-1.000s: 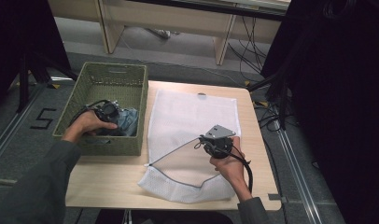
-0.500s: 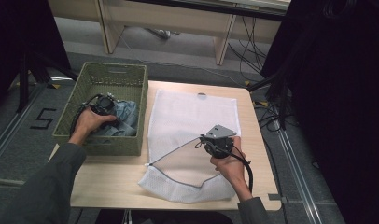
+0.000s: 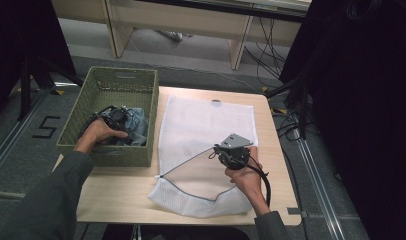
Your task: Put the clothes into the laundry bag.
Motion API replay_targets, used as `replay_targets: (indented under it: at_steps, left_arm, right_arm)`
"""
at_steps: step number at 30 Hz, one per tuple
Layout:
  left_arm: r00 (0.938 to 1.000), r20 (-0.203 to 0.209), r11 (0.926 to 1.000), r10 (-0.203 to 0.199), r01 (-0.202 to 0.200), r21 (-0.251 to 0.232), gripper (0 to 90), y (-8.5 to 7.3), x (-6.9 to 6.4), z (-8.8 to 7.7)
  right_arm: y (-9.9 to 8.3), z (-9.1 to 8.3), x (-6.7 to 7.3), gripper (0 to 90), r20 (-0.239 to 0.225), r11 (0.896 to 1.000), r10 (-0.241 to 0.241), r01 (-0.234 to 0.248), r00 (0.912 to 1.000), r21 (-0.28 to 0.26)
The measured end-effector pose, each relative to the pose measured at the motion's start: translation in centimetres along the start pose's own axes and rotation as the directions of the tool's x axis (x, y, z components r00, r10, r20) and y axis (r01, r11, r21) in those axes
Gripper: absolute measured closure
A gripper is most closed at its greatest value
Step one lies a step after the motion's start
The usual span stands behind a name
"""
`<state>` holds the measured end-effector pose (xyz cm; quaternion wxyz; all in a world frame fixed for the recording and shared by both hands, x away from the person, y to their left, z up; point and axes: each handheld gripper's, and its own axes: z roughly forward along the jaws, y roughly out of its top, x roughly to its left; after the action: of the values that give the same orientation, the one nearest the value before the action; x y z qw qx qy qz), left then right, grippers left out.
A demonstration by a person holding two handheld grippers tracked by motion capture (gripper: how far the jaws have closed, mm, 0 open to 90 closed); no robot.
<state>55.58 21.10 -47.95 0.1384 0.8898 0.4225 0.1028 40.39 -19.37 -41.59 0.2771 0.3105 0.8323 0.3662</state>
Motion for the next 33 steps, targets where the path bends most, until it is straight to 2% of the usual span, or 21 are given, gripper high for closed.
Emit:
replay_targets:
  at_steps: [1,2,3,4,5,7,11,12,16,17,20,21,24,25,26,27,28,29,30,31,33]
  left_arm:
    - [0.9994,0.002,0.9994,-0.035,0.035,-0.006,3.6,0.1,0.0,0.1]
    - [0.9991,0.007,0.9990,-0.042,0.042,-0.016,9.9,0.2,0.0,0.1]
    - [1.0000,-0.001,0.9999,-0.004,0.004,-0.016,17.7,0.2,0.1,-0.2]
    - [0.9997,-0.012,0.9995,0.020,-0.021,-0.022,24.3,0.2,0.0,-0.6]
    - [0.9993,-0.019,0.9989,0.032,-0.033,-0.032,32.7,0.0,-0.1,-0.8]
    - [0.9996,-0.018,0.9966,0.023,-0.024,-0.079,35.1,-0.2,-0.1,-1.0]
    - [0.9991,-0.033,0.9913,0.024,-0.028,-0.128,45.8,-0.3,0.0,-2.0]
    - [0.9993,-0.033,0.9882,0.017,-0.022,-0.151,54.9,-0.3,0.1,-2.3]
    - [1.0000,-0.005,0.9772,-0.001,0.000,-0.212,63.6,-0.5,0.4,-3.2]
    - [0.9998,0.012,0.9693,-0.014,0.017,-0.245,64.9,-0.6,0.4,-3.2]
    - [0.9982,0.055,0.9635,-0.023,0.036,-0.265,66.4,-0.7,0.7,-3.8]
    - [0.9981,0.056,0.9616,-0.027,0.041,-0.271,67.0,-0.8,0.9,-4.0]
    - [0.9948,0.086,0.9421,-0.056,0.081,-0.325,68.0,-1.2,1.2,-4.8]
    - [0.9923,0.110,0.9386,-0.057,0.091,-0.333,68.6,-1.3,1.3,-5.3]
    - [0.9924,0.107,0.9332,-0.060,0.094,-0.347,69.3,-1.4,1.2,-5.7]
    - [0.9939,0.096,0.9302,-0.055,0.086,-0.357,69.6,-1.4,1.2,-6.3]
    - [0.9924,0.113,0.9304,-0.049,0.086,-0.356,69.6,-1.5,1.3,-6.8]
    - [0.9916,0.113,0.9179,-0.064,0.103,-0.383,69.7,-1.6,1.3,-7.2]
    - [0.9889,0.128,0.9120,-0.077,0.121,-0.392,70.0,-1.6,1.3,-7.7]
    - [0.9900,0.121,0.9123,-0.073,0.115,-0.393,70.4,-1.7,1.4,-8.2]
    - [0.9890,0.124,0.8981,-0.080,0.126,-0.421,70.5,-1.8,1.4,-9.3]
  right_arm:
    - [0.0,0.0,0.0,87.7,0.000,1.000,0.000,0.000,1.0000,0.000]
    - [0.0,0.0,0.0,87.7,0.000,1.000,0.000,0.000,1.0000,0.001]
    - [0.0,0.0,0.1,87.7,-0.007,1.000,0.014,-0.014,0.9999,0.004]
    - [0.0,0.0,0.0,87.7,-0.003,1.000,-0.003,0.003,1.0000,-0.005]
    - [0.0,-0.1,-0.1,87.7,-0.016,1.000,0.015,-0.015,0.9998,0.005]
    - [0.0,-0.1,-0.2,87.7,-0.003,1.000,0.005,-0.005,1.0000,-0.005]
    - [-0.1,-0.1,-0.2,88.0,-0.003,1.000,0.021,-0.021,0.9998,-0.003]
    - [-0.1,-0.1,-0.2,88.0,-0.015,0.999,0.034,-0.034,0.9993,0.005]
    - [0.0,-0.2,-0.2,88.0,-0.014,0.999,0.035,-0.035,0.9993,0.008]
    - [0.0,-0.2,-0.2,88.0,-0.012,0.999,0.031,-0.031,0.9994,0.004]
    - [0.0,-0.3,-0.4,88.0,-0.019,1.000,0.021,-0.020,0.9996,0.009]
    - [0.0,-0.3,-0.4,88.0,-0.012,0.999,0.040,-0.040,0.9991,0.009]
    - [0.0,-0.4,-0.5,88.1,-0.019,1.000,0.027,-0.027,0.9995,0.007]
    - [0.0,-0.4,-0.4,88.2,-0.011,0.999,0.042,-0.042,0.9991,0.002]
    - [0.0,-0.4,-0.6,88.2,-0.008,0.999,0.044,-0.044,0.9990,0.003]
    - [0.0,-0.4,-0.6,88.2,-0.009,0.999,0.043,-0.043,0.9990,0.002]
    - [0.0,-0.4,-0.6,88.2,-0.009,0.999,0.043,-0.043,0.9990,0.002]
    - [0.0,-0.4,-0.6,88.3,-0.009,0.999,0.044,-0.044,0.9990,0.003]
    - [0.0,-0.4,-0.6,88.3,-0.003,0.999,0.037,-0.037,0.9993,-0.002]
    - [0.0,-0.4,-0.6,88.3,-0.001,0.999,0.040,-0.040,0.9992,-0.003]
    - [0.0,-0.4,-0.6,88.4,-0.006,0.999,0.036,-0.036,0.9993,-0.004]
